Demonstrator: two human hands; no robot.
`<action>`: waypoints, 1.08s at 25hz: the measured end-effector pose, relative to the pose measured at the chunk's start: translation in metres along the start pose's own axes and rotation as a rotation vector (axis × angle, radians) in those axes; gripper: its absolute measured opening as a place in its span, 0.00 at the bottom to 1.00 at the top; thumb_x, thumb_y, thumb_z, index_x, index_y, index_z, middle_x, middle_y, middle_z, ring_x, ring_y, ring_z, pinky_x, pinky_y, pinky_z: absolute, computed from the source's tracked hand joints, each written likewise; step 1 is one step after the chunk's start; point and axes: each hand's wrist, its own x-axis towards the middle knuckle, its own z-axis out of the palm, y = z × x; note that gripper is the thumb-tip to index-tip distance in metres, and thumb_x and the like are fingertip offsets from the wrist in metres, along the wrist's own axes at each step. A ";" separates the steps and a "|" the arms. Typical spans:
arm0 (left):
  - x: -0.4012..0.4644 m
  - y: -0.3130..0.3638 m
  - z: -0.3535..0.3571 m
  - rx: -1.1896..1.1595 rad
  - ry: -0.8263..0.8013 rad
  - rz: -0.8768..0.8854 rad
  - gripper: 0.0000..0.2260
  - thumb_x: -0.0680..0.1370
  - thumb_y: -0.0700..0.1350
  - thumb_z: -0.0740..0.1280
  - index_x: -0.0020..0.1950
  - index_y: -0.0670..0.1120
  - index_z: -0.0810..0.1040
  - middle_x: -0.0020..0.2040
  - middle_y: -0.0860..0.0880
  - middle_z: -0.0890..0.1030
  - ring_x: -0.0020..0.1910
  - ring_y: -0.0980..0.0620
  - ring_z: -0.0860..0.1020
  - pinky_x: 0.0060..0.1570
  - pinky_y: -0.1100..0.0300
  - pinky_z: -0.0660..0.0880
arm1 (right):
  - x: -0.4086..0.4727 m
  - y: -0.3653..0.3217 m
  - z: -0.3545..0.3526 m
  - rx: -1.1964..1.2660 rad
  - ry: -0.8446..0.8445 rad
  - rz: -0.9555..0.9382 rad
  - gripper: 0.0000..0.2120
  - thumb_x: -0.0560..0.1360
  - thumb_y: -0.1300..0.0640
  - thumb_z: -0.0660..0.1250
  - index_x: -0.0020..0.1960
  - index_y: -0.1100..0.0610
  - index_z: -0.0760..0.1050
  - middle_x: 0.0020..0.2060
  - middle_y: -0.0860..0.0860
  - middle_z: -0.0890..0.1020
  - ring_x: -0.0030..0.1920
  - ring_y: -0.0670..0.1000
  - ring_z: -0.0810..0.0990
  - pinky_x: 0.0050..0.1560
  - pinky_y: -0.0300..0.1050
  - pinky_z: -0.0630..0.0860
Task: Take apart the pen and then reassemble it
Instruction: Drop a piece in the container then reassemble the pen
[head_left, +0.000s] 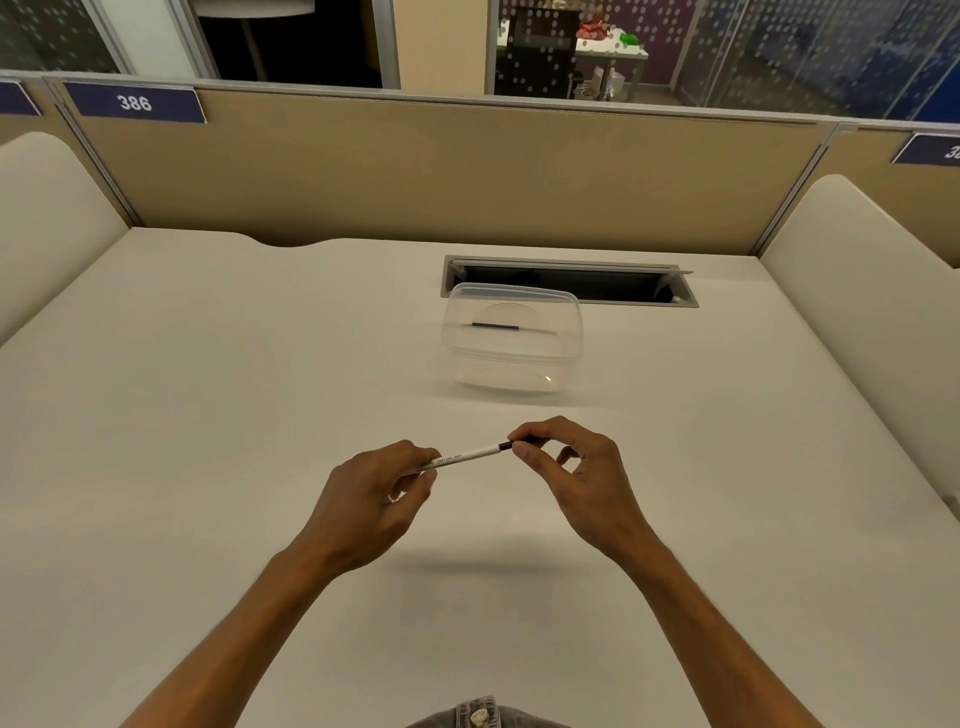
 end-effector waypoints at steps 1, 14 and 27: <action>0.001 0.001 0.000 0.016 -0.021 0.001 0.08 0.76 0.54 0.61 0.48 0.55 0.78 0.32 0.57 0.73 0.32 0.56 0.73 0.31 0.59 0.72 | -0.001 -0.001 0.001 -0.005 -0.015 -0.005 0.04 0.76 0.55 0.70 0.47 0.46 0.81 0.45 0.41 0.84 0.49 0.47 0.81 0.43 0.49 0.73; 0.011 0.014 -0.014 0.070 -0.075 0.045 0.09 0.77 0.56 0.62 0.48 0.56 0.81 0.30 0.61 0.70 0.30 0.59 0.69 0.29 0.63 0.64 | -0.001 -0.007 0.002 -0.056 -0.056 -0.048 0.10 0.73 0.42 0.68 0.43 0.46 0.82 0.36 0.42 0.84 0.41 0.45 0.80 0.40 0.40 0.70; 0.013 0.019 -0.025 0.084 -0.089 0.086 0.08 0.77 0.54 0.63 0.46 0.55 0.81 0.30 0.59 0.70 0.29 0.59 0.68 0.28 0.61 0.64 | -0.002 -0.011 -0.011 -0.166 -0.108 -0.197 0.03 0.74 0.53 0.72 0.47 0.47 0.82 0.38 0.39 0.83 0.44 0.46 0.80 0.42 0.32 0.68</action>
